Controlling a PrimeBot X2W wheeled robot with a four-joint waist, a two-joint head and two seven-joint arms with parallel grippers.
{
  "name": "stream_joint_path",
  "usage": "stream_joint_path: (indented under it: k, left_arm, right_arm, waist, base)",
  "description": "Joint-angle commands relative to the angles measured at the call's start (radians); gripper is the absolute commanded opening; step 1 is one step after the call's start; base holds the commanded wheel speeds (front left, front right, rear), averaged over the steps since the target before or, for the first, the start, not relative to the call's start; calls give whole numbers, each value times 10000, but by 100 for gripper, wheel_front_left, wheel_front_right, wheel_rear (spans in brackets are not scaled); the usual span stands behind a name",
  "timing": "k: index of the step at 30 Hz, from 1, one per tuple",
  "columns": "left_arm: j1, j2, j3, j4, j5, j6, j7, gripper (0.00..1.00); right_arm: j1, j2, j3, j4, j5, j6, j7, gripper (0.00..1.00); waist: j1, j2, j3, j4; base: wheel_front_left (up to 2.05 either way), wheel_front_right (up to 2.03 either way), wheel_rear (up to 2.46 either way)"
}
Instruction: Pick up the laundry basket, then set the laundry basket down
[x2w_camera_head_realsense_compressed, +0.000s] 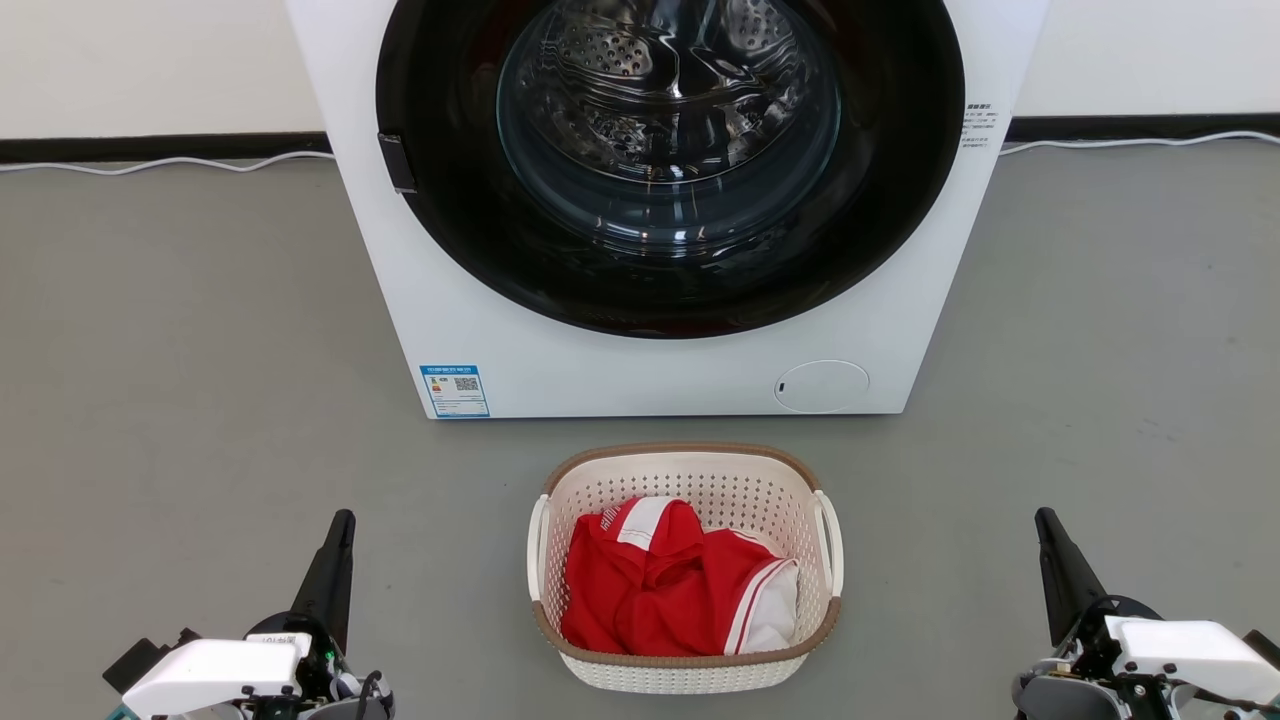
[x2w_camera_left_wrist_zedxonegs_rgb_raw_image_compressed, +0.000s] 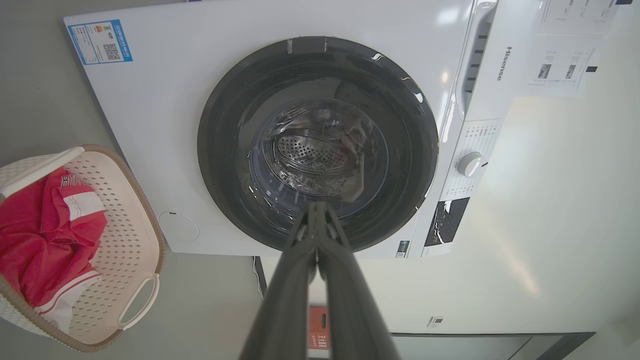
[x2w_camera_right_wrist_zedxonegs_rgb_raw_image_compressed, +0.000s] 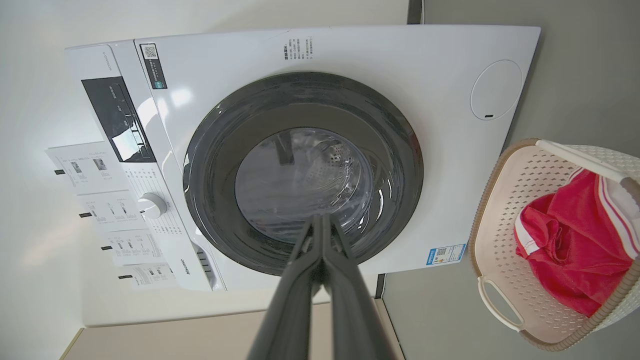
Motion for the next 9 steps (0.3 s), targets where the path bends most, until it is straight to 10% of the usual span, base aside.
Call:
stream_joint_path:
  k: [1, 9]
  left_arm:
    - [-519, 133, 301, -271, -57, -65, 65, 0]
    - [-519, 133, 301, -272, -57, -65, 65, 0]
  right_arm:
    - [-590, -98, 176, -296, 67, 50, 73, 0]
    - [-590, -98, 176, -296, 67, 50, 73, 0]
  waist:
    - [-1, 0, 0, 0]
    - [-1, 0, 0, 0]
  base:
    - [0, 0, 0]
    - [0, 0, 0]
